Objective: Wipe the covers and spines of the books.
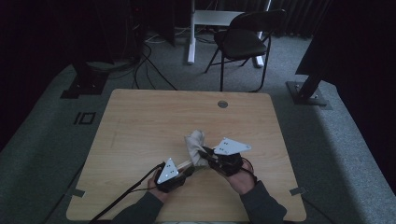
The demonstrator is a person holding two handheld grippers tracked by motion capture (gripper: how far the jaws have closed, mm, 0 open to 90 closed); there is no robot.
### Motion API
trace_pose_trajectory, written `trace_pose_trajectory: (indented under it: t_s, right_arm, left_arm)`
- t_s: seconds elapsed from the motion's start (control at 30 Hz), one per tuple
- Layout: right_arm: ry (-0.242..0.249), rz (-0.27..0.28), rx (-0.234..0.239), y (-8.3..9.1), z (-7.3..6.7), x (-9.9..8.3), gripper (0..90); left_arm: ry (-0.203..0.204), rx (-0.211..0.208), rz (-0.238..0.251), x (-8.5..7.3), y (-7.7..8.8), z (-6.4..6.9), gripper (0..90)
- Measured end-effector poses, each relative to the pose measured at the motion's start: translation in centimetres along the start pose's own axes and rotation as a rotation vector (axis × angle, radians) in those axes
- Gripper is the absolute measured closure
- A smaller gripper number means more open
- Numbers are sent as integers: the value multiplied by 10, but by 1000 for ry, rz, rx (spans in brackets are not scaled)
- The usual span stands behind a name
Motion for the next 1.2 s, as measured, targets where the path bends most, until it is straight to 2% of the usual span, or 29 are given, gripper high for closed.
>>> trace_pose_trajectory:
  t_s: [1.2]
  right_arm:
    - [-82,39,-111,25,45,-8,813]
  left_arm:
    - [0,0,1,0,0,0,758]
Point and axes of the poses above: each handheld gripper's, and its own axes: y roughly backward along the jaws, x roughly out of its top, z roughly to its right, the point moved 8 cm from there along -y, roughly forward along the jaws, and after that the axes turned 7 degrees about -z, right-handed, at the moved point
